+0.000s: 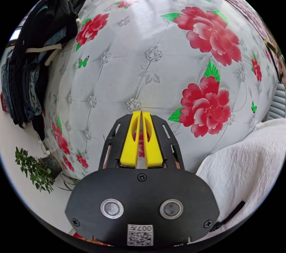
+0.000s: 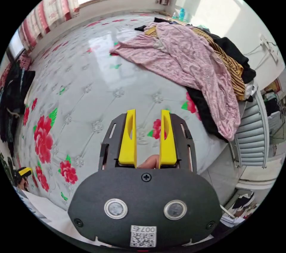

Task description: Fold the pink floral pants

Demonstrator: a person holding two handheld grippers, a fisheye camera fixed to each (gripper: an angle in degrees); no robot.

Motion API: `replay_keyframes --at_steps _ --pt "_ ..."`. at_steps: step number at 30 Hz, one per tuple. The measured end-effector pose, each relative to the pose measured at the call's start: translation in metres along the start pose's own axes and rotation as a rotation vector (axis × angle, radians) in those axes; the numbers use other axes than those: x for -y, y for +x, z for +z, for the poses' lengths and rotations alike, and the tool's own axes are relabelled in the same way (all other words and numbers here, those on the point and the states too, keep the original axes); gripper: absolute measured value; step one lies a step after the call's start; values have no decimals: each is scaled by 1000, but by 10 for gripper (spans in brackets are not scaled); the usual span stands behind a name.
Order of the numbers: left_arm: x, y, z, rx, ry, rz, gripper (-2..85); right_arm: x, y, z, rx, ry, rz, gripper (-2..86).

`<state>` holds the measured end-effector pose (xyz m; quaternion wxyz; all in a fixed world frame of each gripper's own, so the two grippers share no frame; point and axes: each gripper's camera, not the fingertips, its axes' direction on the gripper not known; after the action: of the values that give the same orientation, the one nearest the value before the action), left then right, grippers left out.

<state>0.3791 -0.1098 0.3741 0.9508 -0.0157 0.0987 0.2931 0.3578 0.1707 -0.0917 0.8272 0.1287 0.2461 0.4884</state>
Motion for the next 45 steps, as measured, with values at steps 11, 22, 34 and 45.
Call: replay_keyframes --at_steps 11,22,34,45 --pt "10 -9 -6 -70 -42 -193 -10 30 233 43 -154 -276 259 30" --pt "-20 -26 -36 -184 49 -221 -10 -25 95 -104 413 75 -125 -2" --pt "-171 -57 -122 -412 389 -184 -9 -183 -279 -184 1257 -303 -800 7" --pt "-320 -172 -142 -434 489 -495 63 -223 -254 -170 885 -180 -663 61"
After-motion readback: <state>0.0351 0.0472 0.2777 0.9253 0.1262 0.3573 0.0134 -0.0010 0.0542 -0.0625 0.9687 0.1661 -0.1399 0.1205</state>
